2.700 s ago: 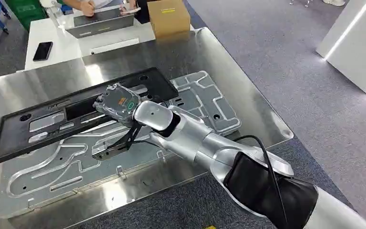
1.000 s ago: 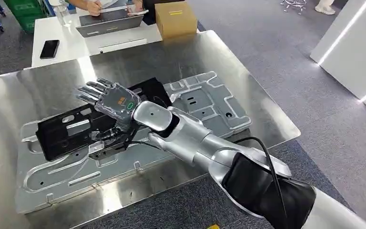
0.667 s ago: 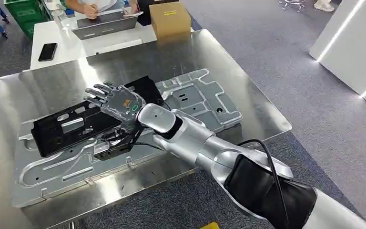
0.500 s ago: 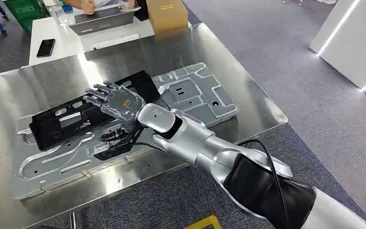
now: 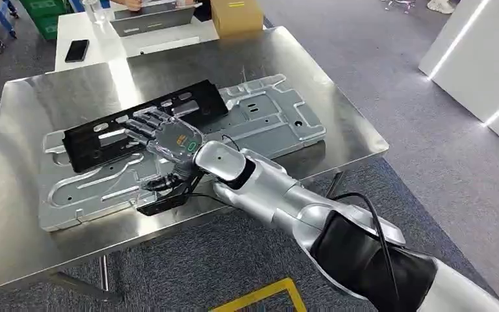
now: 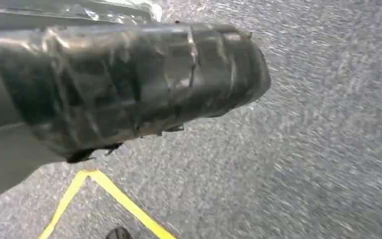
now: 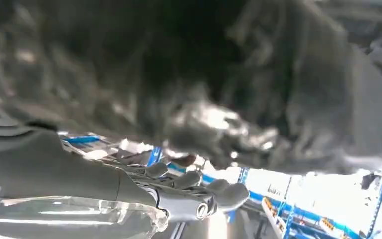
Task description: Take the parts from the cabinet and place them on the table.
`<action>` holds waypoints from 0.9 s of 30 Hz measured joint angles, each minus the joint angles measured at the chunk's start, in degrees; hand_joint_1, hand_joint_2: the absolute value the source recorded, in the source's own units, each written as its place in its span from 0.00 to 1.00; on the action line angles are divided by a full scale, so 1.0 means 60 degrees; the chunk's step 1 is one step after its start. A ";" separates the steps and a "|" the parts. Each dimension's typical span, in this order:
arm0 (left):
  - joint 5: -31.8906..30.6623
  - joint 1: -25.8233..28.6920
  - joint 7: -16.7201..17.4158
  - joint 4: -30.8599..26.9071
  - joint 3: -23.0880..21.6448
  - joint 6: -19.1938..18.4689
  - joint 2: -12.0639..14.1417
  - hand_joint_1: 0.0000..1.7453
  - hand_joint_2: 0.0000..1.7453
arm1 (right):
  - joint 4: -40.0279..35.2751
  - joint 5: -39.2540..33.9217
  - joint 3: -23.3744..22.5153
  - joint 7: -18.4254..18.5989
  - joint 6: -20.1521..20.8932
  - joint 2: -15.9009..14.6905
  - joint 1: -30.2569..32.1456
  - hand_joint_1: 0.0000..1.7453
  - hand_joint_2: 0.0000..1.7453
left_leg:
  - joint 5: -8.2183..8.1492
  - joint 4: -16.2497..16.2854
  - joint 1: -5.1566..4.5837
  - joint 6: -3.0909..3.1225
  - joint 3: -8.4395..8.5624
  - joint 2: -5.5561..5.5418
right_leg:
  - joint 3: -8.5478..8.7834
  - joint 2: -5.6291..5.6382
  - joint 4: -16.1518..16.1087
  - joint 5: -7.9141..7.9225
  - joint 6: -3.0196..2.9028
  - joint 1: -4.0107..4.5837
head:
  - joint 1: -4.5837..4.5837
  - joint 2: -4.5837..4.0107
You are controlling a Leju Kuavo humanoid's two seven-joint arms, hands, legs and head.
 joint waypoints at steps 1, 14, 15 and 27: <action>0.0000 0.0002 -0.0022 0.0000 0.0000 -0.0004 0.0000 0.00 0.00 | 0.0011 0.0011 0.0000 0.0000 0.0000 -0.0015 0.0019 0.00 0.00 | 0.0108 0.0005 0.0001 -0.0019 -0.0150 0.0000 | 0.0223 -0.0001 -0.0051 0.0269 0.0008 -0.0027 | -0.0007 0.0000; 0.0011 0.0060 -0.0073 0.0011 0.0000 -0.0011 -0.0077 0.00 0.00 | 0.0025 0.0047 0.0000 0.0011 0.0029 -0.0018 0.0014 0.00 0.00 | -0.1414 0.2435 0.0156 -0.0620 -0.1337 -0.0043 | 0.1620 -0.0044 -0.3157 0.1307 -0.0571 0.0066 | 0.0000 0.0000; 0.0011 0.0066 -0.0073 0.0011 0.0000 0.0004 -0.0080 0.00 0.00 | 0.0025 0.0047 0.0000 0.0011 0.0033 -0.0018 0.0024 0.00 0.00 | -0.1420 0.2911 0.0156 -0.0637 -0.1358 -0.0043 | 0.1449 -0.0047 -0.3146 0.1423 -0.0568 0.0069 | -0.0007 0.0000; 0.0109 -0.0061 -0.0182 0.0011 0.0036 0.1308 -0.0474 0.00 0.00 | 0.0033 0.0178 0.0000 -0.0051 0.0047 -0.0178 0.0063 0.00 0.00 | -0.0564 -0.0092 0.0055 0.0023 0.0833 0.0040 | 0.0286 -0.0023 -0.2170 0.1114 -0.0057 0.0023 | 0.0058 0.0000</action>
